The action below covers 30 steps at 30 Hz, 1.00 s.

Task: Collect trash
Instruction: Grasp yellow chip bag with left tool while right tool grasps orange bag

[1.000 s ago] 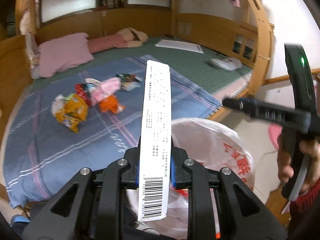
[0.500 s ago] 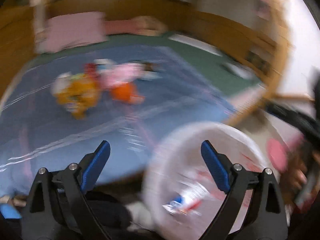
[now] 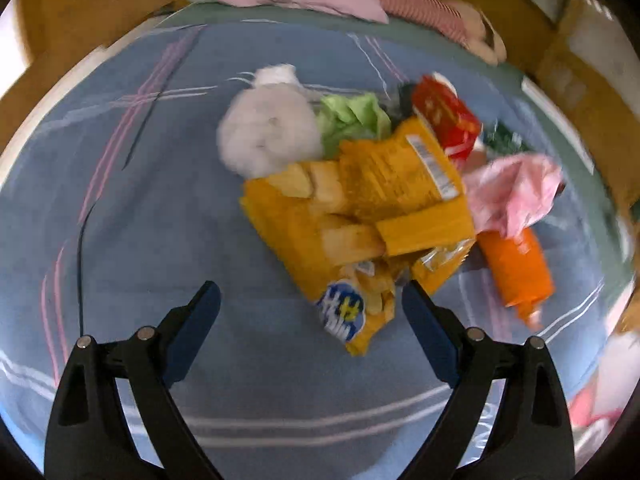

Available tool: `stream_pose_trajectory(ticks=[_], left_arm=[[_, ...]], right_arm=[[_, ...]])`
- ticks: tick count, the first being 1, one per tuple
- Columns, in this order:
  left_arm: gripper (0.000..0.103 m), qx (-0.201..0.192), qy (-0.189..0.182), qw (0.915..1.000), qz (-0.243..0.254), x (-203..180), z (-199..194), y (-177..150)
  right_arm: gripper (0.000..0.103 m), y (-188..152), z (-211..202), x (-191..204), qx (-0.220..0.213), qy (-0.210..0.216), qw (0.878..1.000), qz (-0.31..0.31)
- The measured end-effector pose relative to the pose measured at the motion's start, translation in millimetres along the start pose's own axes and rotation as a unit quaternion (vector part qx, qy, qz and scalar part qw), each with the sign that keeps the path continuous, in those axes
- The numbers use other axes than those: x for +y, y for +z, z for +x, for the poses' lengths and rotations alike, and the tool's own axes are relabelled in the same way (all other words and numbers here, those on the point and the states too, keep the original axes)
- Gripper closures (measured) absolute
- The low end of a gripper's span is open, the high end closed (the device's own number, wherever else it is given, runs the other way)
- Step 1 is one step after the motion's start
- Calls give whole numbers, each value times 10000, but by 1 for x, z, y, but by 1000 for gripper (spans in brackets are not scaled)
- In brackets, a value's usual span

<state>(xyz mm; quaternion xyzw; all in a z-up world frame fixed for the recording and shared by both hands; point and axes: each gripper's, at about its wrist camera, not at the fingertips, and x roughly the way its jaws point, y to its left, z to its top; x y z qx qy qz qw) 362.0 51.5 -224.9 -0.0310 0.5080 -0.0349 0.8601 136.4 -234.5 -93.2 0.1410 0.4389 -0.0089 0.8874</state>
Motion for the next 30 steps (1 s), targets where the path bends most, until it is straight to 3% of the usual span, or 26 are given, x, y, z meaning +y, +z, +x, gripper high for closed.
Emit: stream_pose_trajectory(ticks=[2,4,7,13,18,20,24,26,30], left_arm=[[21,-35,149,9997,215,-3,7,4],[46,39,-206,9996,174,-1,16,9],[58,113,-572,9983,-77,6,19,8],[66,-41,-582,9979,-294,20,4,4],[66,-601,-427,9964,-411,35,-40,-18],[66,-794,-244,9958,-393,36,-52,-27],[66,-1034,84,9937,-420,41,-67,-35],[66,-1103,172,9929,-421,38,-72,-38],[66,-1114,175,9928,-407,33,-76,-39]], right_arm=[[34,19,33,15,194,119,9995,-198],[28,35,67,30,377,171,9987,-309],[28,55,116,46,756,469,9958,-217],[28,84,203,77,1288,265,9912,-180],[29,86,236,88,1472,72,9888,-250],[51,82,234,99,1421,-115,9879,-607],[73,72,212,115,1284,-341,9847,-1125],[96,64,192,121,1205,-373,9830,-1333],[98,43,179,132,1237,-510,9730,-1882]])
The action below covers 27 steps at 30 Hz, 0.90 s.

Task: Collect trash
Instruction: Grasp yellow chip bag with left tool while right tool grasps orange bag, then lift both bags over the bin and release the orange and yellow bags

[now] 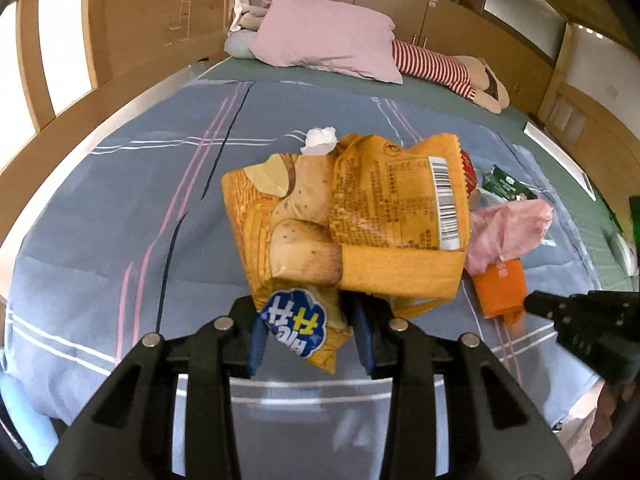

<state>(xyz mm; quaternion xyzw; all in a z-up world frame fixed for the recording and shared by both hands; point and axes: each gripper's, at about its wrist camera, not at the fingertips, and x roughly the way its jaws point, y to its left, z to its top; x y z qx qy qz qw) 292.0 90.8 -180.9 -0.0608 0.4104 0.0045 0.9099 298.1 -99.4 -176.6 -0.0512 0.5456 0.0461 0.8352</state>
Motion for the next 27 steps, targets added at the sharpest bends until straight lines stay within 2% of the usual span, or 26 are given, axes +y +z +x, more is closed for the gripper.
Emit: stream_pose_trajectory(ticks=[1,3,4,5,6,8,10,13,16,19,20,22,24,27], left_arm=[[66,12,7,10000,13,0,0,-1],[66,6,35,10000,34,2,-3,-3],[66,-5,47,10000,19,3,-4,-4],[66,-6,47,10000,-7,5,-3,-4],[66,5,49,10000,-59,7,-1,-2],[66,26,72,9999,-113,9,-1,-5],[66,-8,99,9999,-128,11,-1,-4],[66,-129,170,9996,-171,12,-5,-4],[66,-75,168,9996,-236,15,-3,-4],[66,-95,193,9995,-248,17,-4,-5],[66,-128,214,9994,-235,17,-5,-5],[66,-207,317,9991,-181,16,-8,-6],[66,-284,457,9985,-127,15,-12,-7],[66,-553,653,9963,-6,13,-23,-10]], right_arm=[[96,-1,2,0,25,-11,10000,-23],[77,2,5,-9,-27,185,9993,324],[54,5,5,-19,-81,309,9978,577],[37,9,5,-28,-151,404,9953,866],[34,16,8,-33,-182,372,9934,1072],[33,25,19,-30,-66,241,9937,1096],[32,36,43,-25,293,111,9948,972],[33,37,64,-16,597,141,9941,893],[44,33,57,-6,493,47,9968,635],[60,21,45,2,458,33,9981,399],[61,18,40,5,428,-40,9986,297],[63,6,26,10,281,-393,9988,43],[64,-1,11,10,24,-1007,9948,-178],[64,-6,-13,-5,-336,-1391,9897,-43]])
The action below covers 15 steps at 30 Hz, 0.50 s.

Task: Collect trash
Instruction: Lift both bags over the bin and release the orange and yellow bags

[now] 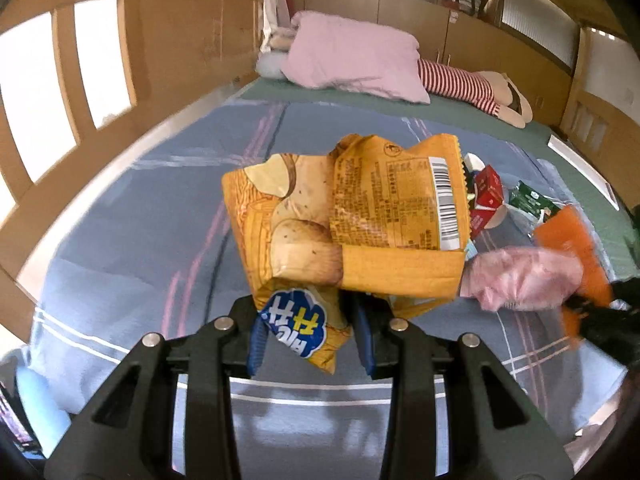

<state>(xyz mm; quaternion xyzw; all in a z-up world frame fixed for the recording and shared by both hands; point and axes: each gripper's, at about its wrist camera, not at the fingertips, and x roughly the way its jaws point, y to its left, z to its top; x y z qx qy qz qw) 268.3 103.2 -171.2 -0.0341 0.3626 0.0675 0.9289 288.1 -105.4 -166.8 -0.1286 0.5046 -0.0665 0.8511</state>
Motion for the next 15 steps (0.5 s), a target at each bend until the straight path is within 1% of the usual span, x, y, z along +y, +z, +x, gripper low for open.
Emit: stream_pose_trajectory(ticks=[2,3,5,6,8,11,14,15], left_arm=[[66,-174,33,9998,32,-1,-10,-2],[66,-222,41,9997,33,-1,-14,-3],[66,-296,51,9995,51,-2,-25,-6],[66,-341,33,9994,26,-2,-35,-8],[66,-402,-71,9992,-27,-6,-56,-15],[66,-473,-251,9985,135,-18,-84,-22],[66,-529,-374,9977,177,-26,-110,-24],[66,-549,-398,9975,180,-28,-116,-24]], right_arm=[[64,-2,-18,-9,-310,-299,9990,144],[64,-5,-32,-15,-548,-489,9971,187],[64,-12,-62,-23,-965,-650,9928,299],[64,-15,-70,-32,-1103,-644,9912,344],[64,-27,-97,-38,-1395,-542,9877,453],[64,-46,-137,-41,-1679,-198,9840,566],[64,-66,-169,-38,-1900,107,9799,594],[64,-68,-175,-37,-1942,167,9790,601]])
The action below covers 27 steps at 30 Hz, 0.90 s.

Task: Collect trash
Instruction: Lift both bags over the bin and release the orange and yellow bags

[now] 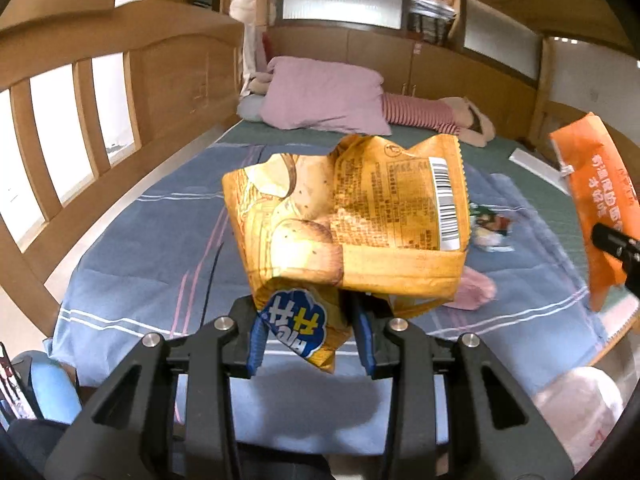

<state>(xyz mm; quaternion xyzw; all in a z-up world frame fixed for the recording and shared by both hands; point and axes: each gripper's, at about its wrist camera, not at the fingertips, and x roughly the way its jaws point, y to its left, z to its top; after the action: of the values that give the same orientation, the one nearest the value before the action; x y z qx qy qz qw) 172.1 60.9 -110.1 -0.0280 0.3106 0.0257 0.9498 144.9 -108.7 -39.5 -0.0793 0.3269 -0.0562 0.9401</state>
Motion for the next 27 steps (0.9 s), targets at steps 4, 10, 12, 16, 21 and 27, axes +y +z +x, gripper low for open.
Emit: stream_pose_trajectory(ticks=[4,10,12,16,21,27], left_arm=[[66,-87,-87,9999,4,-8,-30,1],[66,-153,-155,9996,159,-25,-62,-1],[66,-107,-273,9993,238,-35,-70,-7],[66,-117,-459,9978,466,-56,-86,-18],[66,-188,-560,9964,611,-69,-99,-24],[66,-139,-648,9946,793,-80,-104,-34]], right_arm=[[64,-7,-29,-1,-106,305,9994,78],[64,-18,-58,-10,-176,505,9983,232],[64,-25,-65,-15,-183,491,9983,271],[64,-34,-73,-19,-193,455,9982,340],[64,-45,-82,-26,-183,428,9980,438],[63,-55,-83,-33,-82,459,9972,592]])
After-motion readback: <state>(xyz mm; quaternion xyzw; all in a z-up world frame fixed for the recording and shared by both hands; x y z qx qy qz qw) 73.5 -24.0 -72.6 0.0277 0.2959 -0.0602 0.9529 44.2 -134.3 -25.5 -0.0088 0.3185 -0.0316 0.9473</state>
